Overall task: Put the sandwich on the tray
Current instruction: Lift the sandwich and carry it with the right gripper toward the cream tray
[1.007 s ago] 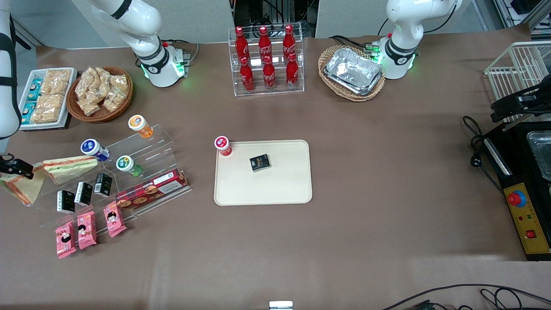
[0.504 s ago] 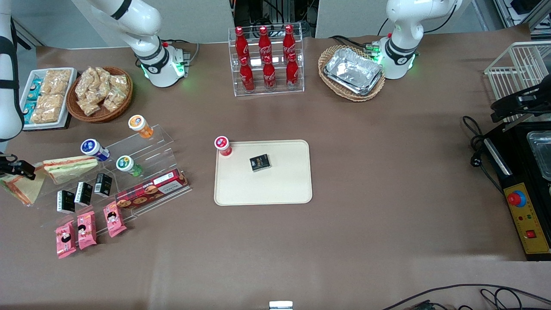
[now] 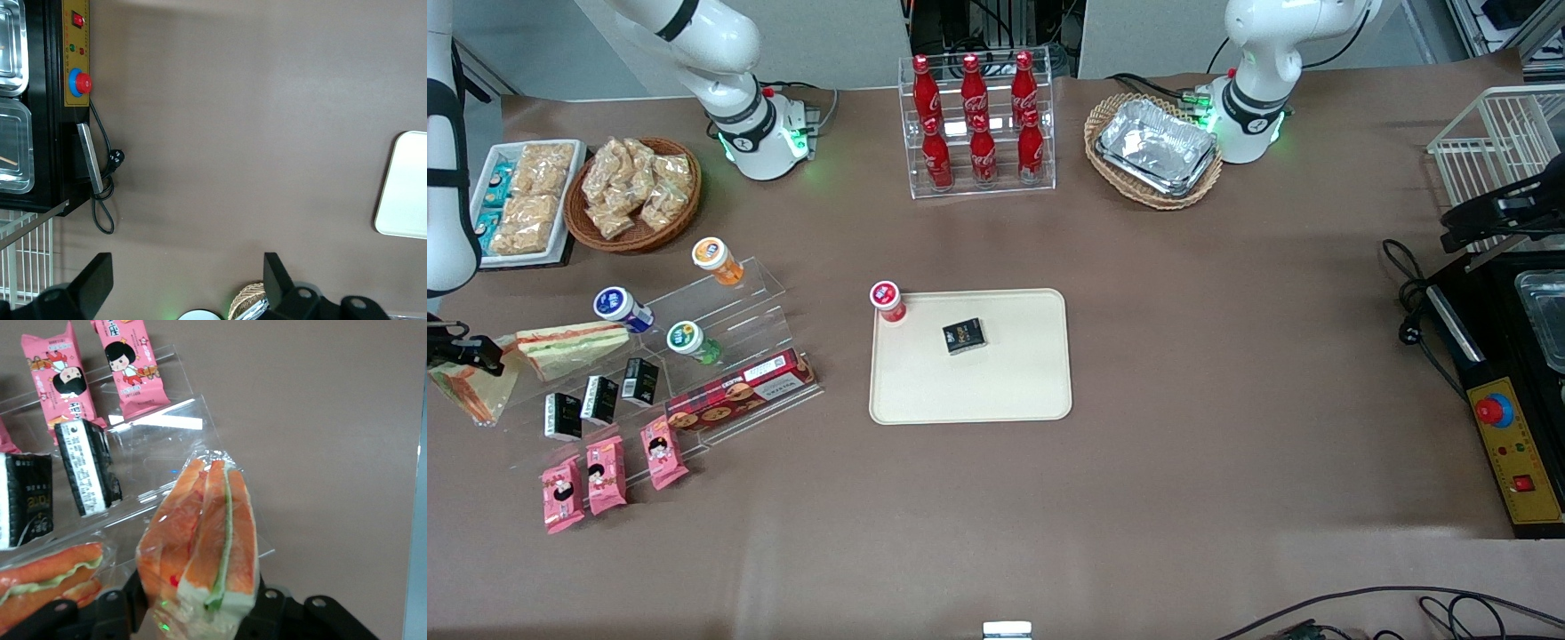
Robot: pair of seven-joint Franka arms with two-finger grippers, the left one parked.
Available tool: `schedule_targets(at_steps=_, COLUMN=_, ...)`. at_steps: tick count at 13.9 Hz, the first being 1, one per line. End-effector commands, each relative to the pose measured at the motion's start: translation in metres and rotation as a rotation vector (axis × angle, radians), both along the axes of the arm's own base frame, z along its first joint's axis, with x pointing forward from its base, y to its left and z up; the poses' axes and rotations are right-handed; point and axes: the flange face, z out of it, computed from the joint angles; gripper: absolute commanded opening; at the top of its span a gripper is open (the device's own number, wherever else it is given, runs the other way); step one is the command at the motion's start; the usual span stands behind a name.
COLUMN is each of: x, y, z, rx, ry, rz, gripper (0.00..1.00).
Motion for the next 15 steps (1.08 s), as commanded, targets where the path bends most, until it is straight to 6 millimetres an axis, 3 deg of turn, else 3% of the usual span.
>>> schedule_targets(at_steps=1, x=0.002, y=-0.001, z=0.006, rx=0.003, ry=-0.016, rz=0.044, gripper=0.49)
schedule_targets(at_steps=4, x=0.007, y=-0.001, z=0.027, rx=0.006, ry=0.005, rz=0.101, gripper=0.49)
schedule_targets(at_steps=8, x=0.029, y=0.012, z=0.087, rx=0.039, ry=0.056, rz=0.136, gripper=0.49)
schedule_targets(at_steps=11, x=0.048, y=0.046, z=0.125, rx=0.052, ry=0.083, rz=0.197, gripper=0.49)
schedule_targets(at_steps=13, x=0.057, y=0.070, z=0.141, rx=0.058, ry=0.097, rz=0.292, gripper=0.49)
schedule_targets(at_steps=15, x=0.065, y=0.100, z=0.143, rx=0.077, ry=0.108, rz=0.393, gripper=0.49)
